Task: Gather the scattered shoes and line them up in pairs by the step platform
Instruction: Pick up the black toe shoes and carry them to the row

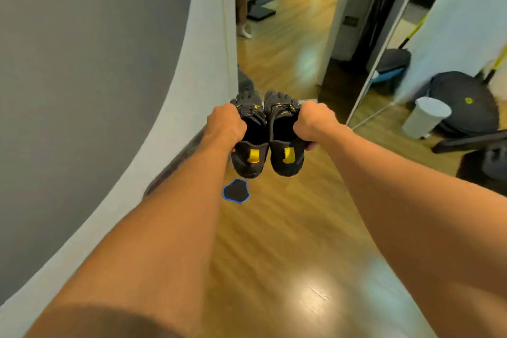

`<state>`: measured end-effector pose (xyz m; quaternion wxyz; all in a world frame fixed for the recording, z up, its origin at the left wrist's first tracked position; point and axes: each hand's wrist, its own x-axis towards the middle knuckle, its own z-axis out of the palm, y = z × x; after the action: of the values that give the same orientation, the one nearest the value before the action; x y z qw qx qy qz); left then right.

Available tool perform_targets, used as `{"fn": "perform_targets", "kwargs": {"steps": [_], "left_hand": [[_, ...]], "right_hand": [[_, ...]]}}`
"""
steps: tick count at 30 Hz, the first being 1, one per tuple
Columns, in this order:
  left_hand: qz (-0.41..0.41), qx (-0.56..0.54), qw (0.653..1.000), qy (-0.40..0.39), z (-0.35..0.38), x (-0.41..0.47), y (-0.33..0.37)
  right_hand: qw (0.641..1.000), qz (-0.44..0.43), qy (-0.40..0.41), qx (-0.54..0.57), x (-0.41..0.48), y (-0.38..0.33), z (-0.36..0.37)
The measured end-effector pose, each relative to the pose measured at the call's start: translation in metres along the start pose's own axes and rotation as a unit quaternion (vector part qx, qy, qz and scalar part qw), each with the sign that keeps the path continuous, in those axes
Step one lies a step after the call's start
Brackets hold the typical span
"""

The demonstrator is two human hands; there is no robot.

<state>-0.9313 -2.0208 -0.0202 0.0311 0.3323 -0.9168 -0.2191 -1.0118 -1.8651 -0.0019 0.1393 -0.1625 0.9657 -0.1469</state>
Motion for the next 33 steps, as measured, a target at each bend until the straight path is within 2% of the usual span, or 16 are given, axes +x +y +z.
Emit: {"fn": "perform_targets", "kwargs": {"steps": [8,13,17,26,33], "left_hand": [[0.155,0.006,0.985,-0.082,0.100,-0.045,0.239],[0.254,0.015,0.958,-0.134,0.170,-0.074,0.369],[0.303,0.002,0.936,-0.179,0.234,-0.093,0.468],[0.428,0.011,0.863,-0.267,0.364,-0.156,0.685],[0.464,0.040,0.823,-0.325,0.467,-0.234,0.822]], "right_hand": [[0.983,0.149,0.081,0.070,-0.016,0.246,-0.083],[0.961,0.240,0.102,0.090,-0.039,0.379,-0.119],[0.942,0.304,0.116,0.084,-0.051,0.477,-0.147],[0.861,0.463,0.182,0.107,-0.079,0.683,-0.199],[0.806,0.539,0.183,0.159,-0.116,0.844,-0.219]]}}
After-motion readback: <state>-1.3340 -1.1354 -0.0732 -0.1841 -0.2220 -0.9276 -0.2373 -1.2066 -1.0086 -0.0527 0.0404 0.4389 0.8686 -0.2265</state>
